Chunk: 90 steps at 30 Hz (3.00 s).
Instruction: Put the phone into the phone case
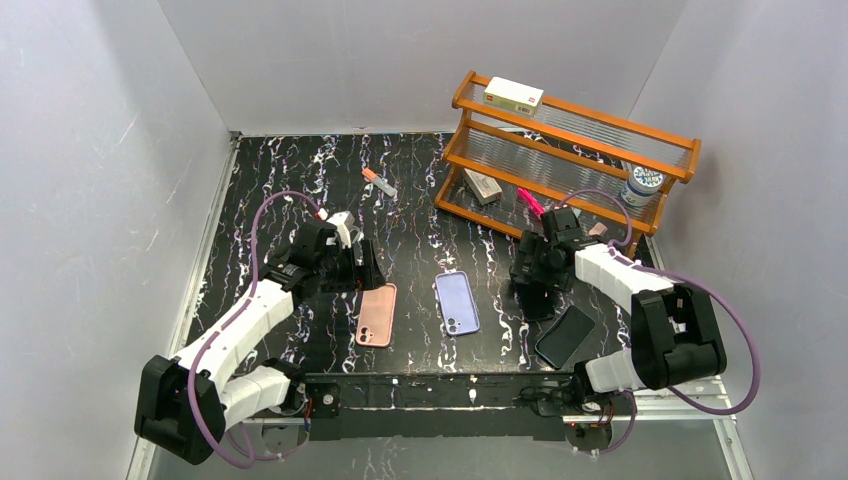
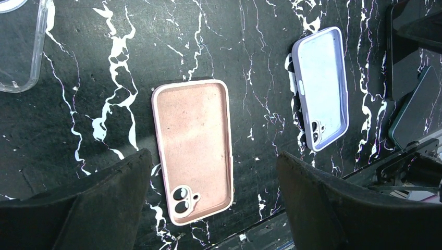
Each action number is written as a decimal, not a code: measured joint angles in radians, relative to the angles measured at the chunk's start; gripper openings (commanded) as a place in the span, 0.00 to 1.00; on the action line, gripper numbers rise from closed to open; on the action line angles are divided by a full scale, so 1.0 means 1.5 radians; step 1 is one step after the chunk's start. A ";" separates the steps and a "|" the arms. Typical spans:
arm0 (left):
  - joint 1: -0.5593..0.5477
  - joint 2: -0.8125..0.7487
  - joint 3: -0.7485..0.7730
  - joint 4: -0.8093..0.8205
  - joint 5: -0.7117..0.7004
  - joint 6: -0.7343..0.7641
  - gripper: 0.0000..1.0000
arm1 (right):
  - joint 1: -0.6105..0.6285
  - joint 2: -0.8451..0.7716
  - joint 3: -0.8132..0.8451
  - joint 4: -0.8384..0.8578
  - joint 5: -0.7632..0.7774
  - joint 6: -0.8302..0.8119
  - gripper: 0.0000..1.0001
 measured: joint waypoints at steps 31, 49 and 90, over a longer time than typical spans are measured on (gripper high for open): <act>0.000 0.000 0.000 -0.005 -0.007 0.005 0.89 | 0.213 0.086 0.078 -0.117 0.123 0.124 0.84; 0.000 0.123 0.005 -0.025 -0.051 -0.030 0.65 | 0.219 0.057 0.054 -0.094 0.120 0.125 0.54; -0.097 0.124 -0.155 0.211 -0.049 -0.308 0.09 | 0.343 -0.086 0.060 -0.039 -0.093 0.181 0.44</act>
